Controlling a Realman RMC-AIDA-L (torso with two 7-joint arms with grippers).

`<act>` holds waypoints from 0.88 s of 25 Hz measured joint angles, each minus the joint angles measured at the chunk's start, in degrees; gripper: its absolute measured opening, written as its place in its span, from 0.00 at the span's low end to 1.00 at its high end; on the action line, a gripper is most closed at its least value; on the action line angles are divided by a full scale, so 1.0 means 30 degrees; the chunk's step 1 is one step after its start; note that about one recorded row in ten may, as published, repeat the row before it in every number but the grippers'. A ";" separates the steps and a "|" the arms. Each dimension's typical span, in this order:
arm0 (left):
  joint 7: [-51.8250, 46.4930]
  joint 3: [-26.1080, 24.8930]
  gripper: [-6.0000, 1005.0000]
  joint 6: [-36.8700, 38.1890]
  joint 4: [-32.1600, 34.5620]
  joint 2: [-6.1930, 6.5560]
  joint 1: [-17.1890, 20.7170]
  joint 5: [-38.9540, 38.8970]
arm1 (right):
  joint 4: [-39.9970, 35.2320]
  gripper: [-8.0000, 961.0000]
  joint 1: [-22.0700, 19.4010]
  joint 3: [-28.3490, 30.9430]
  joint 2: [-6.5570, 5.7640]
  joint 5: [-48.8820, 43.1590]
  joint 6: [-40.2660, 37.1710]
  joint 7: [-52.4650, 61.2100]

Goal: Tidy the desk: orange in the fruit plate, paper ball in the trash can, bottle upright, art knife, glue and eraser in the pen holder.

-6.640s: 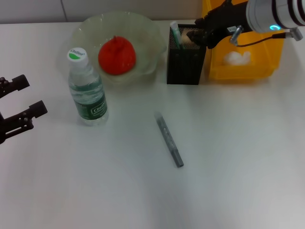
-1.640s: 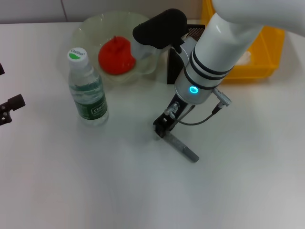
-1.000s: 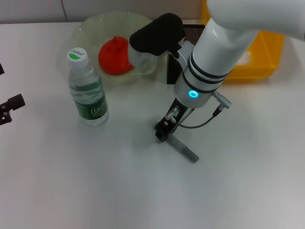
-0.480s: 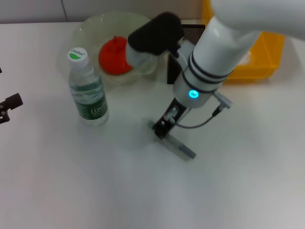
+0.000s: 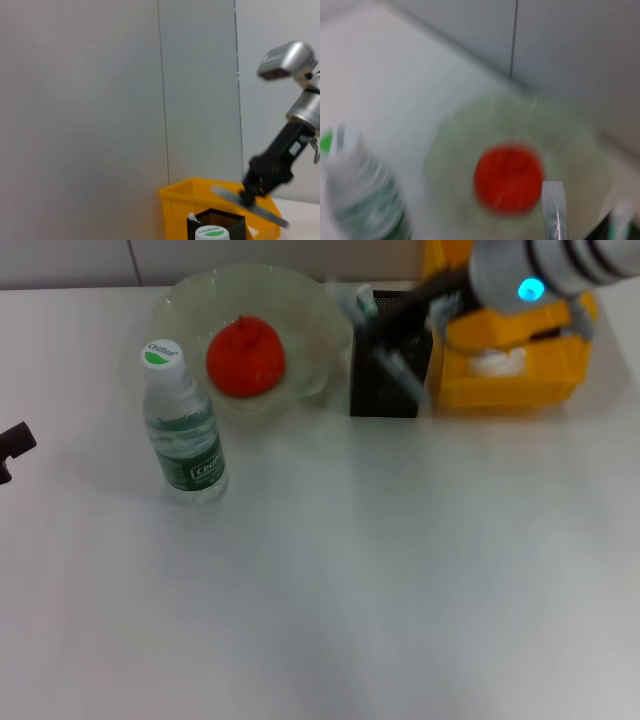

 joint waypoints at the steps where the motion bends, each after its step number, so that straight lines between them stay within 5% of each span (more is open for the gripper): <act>1: 0.0001 -0.0019 0.79 -0.0033 -0.0059 -0.0029 -0.0004 -0.0012 | -0.0139 0.15 -0.0321 0.0127 0.0015 0.0376 0.0698 -0.0802; 10: -0.0222 -0.0514 0.79 -0.0742 -0.0784 -0.0197 -0.0207 -0.0061 | 0.2298 0.15 -0.2521 0.0057 0.0023 0.5915 0.7436 -0.8999; 22: -0.0302 -0.0549 0.79 -0.1308 -0.0832 -0.0334 -0.0820 0.0024 | 0.6851 0.15 -0.3433 0.0174 -0.0002 1.4873 1.0149 -1.9552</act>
